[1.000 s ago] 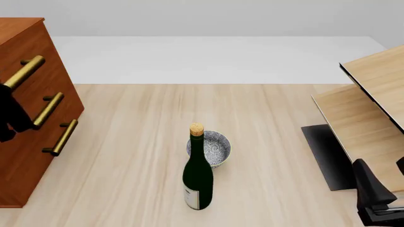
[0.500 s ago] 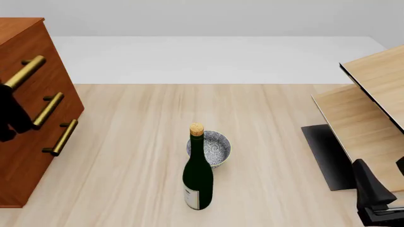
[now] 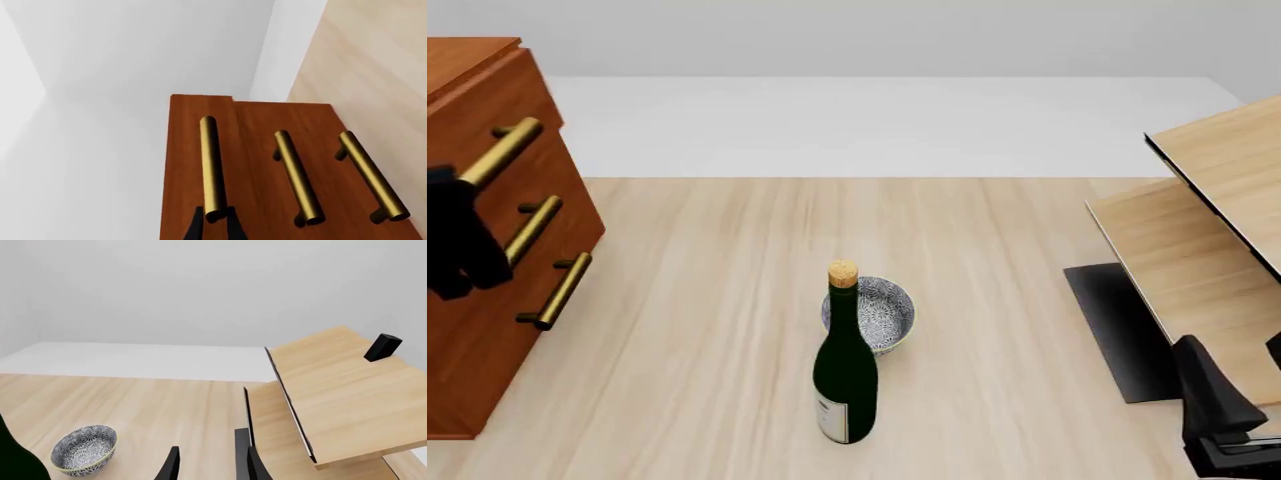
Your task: Close the bottom drawer of the cabinet and open the top drawer.
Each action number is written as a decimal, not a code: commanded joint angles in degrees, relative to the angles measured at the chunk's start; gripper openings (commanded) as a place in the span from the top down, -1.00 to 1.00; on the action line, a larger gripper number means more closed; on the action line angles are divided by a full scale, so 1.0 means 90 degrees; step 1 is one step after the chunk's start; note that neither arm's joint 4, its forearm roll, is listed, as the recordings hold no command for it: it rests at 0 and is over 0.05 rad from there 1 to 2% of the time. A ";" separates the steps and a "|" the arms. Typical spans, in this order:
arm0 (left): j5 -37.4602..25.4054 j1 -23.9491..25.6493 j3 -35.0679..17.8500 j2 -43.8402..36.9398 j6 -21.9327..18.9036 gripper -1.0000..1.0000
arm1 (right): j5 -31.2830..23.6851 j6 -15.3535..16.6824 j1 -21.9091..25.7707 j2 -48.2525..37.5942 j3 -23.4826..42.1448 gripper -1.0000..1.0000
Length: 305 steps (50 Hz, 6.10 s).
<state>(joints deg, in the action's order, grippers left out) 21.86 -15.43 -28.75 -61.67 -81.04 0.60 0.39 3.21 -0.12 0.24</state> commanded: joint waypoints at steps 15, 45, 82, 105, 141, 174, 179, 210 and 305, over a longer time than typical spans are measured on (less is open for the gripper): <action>0.0161 0.0797 0.0092 -0.0082 -0.0234 1.00 | 0.0008 -0.0051 -0.0030 0.0002 0.0000 -1.00; 0.0369 0.1296 0.0141 -0.0094 -0.0449 1.00 | 0.0069 -0.0190 -0.0072 0.0008 -0.0002 -1.00; 0.0320 0.1529 0.0140 -0.0051 -0.0495 1.00 | 0.0118 -0.0269 -0.0092 0.0010 -0.0004 -1.00; 0.0301 0.1576 0.0134 -0.0025 -0.0415 -1.00 | 0.0121 -0.0281 -0.0095 0.0010 -0.0005 -1.00; 0.0070 0.1997 -0.0170 0.0003 -0.0360 -1.00 | 0.0138 -0.0313 -0.0123 0.0010 -0.0005 -1.00; -0.0157 0.2406 -0.0321 0.0037 -0.0200 -1.00 | 0.0148 -0.0343 -0.0166 0.0010 -0.0006 -1.00; -0.0248 0.2539 -0.0436 0.0046 -0.0149 -1.00 | 0.0155 -0.0364 -0.0179 0.0011 -0.0007 -1.00; -0.3172 0.2727 -0.3160 0.0660 0.2023 -1.00 | 0.0209 -0.0623 -0.0241 0.0011 -0.0013 -1.00; -0.8451 0.1058 -0.5804 -0.0414 0.7840 -1.00 | 0.0188 -0.0725 -0.0187 0.0011 -0.0015 -1.00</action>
<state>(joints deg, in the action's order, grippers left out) -55.14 -6.16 -84.60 -66.23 -11.76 2.34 -6.14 1.53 -0.02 0.11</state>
